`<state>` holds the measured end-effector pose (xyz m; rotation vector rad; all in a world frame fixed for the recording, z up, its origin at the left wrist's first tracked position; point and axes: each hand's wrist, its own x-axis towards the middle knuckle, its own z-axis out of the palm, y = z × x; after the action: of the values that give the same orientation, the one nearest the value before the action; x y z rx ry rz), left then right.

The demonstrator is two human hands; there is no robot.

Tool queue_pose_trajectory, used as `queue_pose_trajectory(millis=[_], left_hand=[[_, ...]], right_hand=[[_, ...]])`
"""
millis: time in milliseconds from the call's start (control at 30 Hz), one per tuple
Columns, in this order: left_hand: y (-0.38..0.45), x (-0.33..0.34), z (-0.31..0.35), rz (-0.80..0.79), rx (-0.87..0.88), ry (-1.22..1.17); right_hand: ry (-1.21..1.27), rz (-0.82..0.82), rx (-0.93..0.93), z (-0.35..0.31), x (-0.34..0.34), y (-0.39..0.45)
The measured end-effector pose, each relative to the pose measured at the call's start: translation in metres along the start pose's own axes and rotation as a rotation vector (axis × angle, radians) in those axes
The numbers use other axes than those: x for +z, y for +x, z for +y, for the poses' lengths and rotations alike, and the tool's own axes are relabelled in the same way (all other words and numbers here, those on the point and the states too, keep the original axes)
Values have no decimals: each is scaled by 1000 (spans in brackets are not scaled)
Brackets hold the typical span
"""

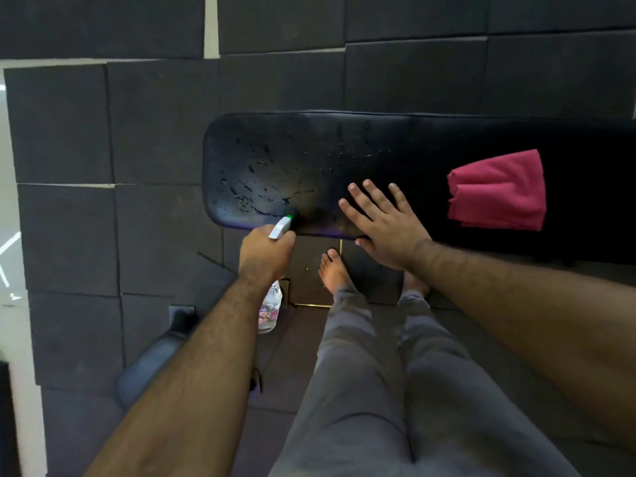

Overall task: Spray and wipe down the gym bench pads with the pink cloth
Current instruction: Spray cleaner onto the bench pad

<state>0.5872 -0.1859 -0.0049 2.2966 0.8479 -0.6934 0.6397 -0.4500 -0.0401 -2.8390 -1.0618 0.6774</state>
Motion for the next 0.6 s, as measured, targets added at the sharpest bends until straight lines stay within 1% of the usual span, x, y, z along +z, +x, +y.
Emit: queue_pose_trajectory(millis=[67, 167, 300, 433, 533, 600], left_hand=[[-4, 6, 4, 20, 39, 23], [0, 10, 28, 22, 111, 22], [19, 4, 84, -11, 187, -27], [38, 5, 141, -58, 211, -62], [47, 14, 166, -50, 207, 37], [46, 17, 170, -42, 194, 113]], right_hand=[[-4, 7, -15, 2, 3, 0], [-9, 18, -29, 8, 5, -2], [-5, 40, -20, 19, 6, -17], [-46, 31, -56, 35, 10, -38], [-67, 24, -62, 46, 13, -50], [-69, 31, -60, 49, 14, -55]])
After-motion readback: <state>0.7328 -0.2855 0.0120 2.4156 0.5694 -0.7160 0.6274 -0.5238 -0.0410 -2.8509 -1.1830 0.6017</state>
